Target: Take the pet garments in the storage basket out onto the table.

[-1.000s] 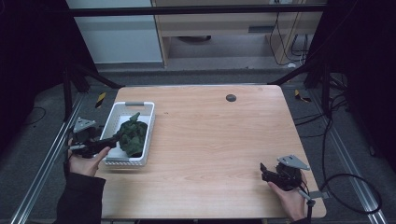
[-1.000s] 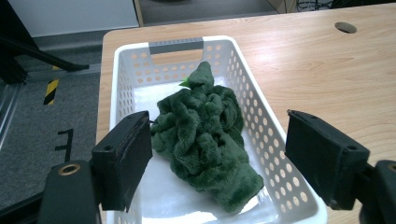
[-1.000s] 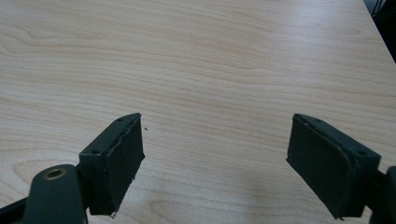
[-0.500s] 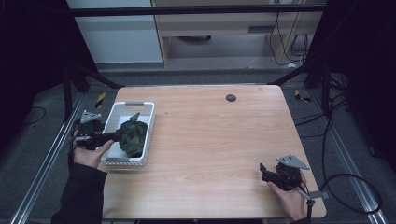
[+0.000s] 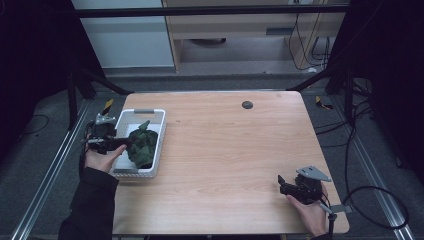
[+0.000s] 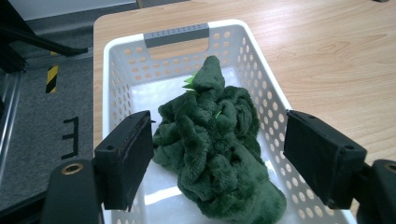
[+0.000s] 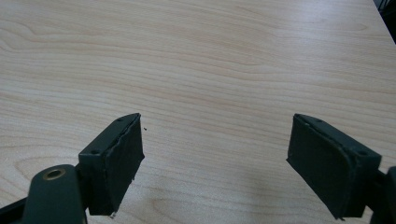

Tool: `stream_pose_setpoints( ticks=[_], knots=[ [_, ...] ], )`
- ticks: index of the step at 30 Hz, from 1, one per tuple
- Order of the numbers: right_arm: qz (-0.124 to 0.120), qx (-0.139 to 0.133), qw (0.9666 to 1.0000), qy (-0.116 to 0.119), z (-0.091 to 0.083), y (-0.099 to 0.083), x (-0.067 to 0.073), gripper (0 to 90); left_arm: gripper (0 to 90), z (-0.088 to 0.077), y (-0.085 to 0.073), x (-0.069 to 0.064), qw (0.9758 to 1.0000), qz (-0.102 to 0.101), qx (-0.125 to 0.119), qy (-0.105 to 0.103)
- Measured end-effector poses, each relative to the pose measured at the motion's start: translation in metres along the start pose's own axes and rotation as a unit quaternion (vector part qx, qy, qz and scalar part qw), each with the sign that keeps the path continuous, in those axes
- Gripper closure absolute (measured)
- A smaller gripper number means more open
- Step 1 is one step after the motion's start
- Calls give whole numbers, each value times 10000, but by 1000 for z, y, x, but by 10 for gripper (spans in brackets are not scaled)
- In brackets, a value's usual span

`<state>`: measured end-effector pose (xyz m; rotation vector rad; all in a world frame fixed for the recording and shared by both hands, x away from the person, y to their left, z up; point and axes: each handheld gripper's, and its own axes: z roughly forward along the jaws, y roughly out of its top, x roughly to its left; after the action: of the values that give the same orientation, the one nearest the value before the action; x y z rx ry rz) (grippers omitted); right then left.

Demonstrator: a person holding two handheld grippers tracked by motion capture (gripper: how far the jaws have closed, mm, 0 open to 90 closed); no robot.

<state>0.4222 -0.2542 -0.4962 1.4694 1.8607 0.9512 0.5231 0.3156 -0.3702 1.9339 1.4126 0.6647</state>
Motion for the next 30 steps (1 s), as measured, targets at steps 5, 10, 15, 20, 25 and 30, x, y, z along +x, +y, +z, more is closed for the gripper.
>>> stream_pose_setpoints(
  ticks=[5,10,15,20,25,30],
  knots=[
    [10,5,10000,2,0,0,0,179,230,5,3,1,9999,31,96,10],
    [-4,14,10000,-5,1,0,0,178,228,11,7,2,9997,68,227,-25],
    [-6,21,10000,6,1,0,0,177,228,16,11,3,9994,109,325,-63],
    [-3,31,10000,6,1,-1,0,176,228,26,13,4,9988,135,466,-56],
    [-1,28,10000,5,1,-1,-1,176,234,33,14,4,9983,168,563,-39],
    [1,48,10000,25,1,-1,-1,174,241,39,15,6,9975,151,687,-39]
  ],
)
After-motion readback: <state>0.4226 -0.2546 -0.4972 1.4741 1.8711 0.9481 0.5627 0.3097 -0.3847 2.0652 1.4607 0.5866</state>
